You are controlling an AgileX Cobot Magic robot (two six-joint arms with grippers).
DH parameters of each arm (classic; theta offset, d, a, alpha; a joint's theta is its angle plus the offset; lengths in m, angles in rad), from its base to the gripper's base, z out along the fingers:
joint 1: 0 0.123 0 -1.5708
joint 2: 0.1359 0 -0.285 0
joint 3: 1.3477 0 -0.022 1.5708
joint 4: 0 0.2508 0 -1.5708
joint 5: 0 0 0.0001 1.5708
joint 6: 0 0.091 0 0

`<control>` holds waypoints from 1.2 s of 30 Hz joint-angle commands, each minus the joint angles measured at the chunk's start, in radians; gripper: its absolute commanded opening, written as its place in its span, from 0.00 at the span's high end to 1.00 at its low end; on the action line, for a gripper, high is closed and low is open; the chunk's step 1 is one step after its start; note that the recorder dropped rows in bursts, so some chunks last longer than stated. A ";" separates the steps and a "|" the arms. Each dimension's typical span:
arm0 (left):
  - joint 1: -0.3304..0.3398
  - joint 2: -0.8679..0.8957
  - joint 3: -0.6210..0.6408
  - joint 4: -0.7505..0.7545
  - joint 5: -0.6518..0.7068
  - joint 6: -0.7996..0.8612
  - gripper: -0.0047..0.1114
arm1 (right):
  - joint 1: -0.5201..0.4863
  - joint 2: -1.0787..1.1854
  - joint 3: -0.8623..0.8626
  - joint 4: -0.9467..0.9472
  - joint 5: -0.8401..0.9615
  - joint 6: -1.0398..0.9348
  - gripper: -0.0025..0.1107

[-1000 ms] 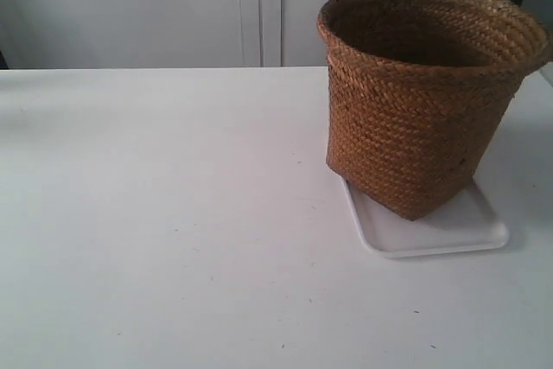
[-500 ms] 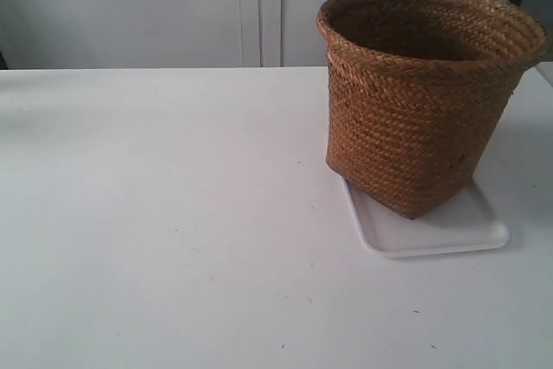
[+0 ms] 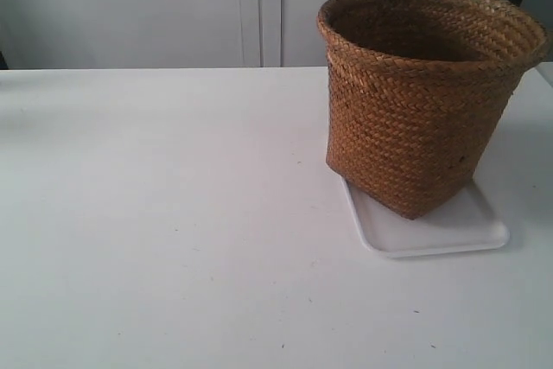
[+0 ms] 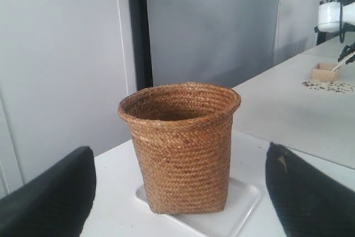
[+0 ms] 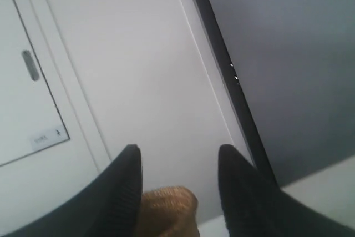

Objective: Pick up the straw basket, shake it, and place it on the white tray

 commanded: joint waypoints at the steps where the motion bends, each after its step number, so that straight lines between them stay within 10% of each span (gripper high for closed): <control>1: 0.000 -0.171 0.127 -0.048 -0.005 0.010 0.23 | -0.009 -0.030 0.006 0.003 0.258 0.006 0.61; 12: 0.000 -0.383 0.319 -0.148 -0.003 0.067 0.23 | -0.009 -0.030 0.005 0.007 0.500 0.055 0.61; 17: 0.000 -0.381 0.317 -0.169 0.366 0.065 0.23 | -0.009 -0.030 0.005 0.005 0.499 0.055 0.61; 22: 0.000 -0.381 0.317 -0.211 0.360 0.137 0.23 | -0.009 -0.030 0.005 0.005 0.499 0.055 0.61; 30: 0.000 -0.381 0.317 -0.242 0.503 0.888 0.23 | -0.009 -0.030 0.005 0.005 0.499 0.055 0.61; 36: 0.000 -0.381 0.317 -0.327 0.355 0.871 0.23 | -0.009 -0.030 0.005 0.005 0.499 0.055 0.61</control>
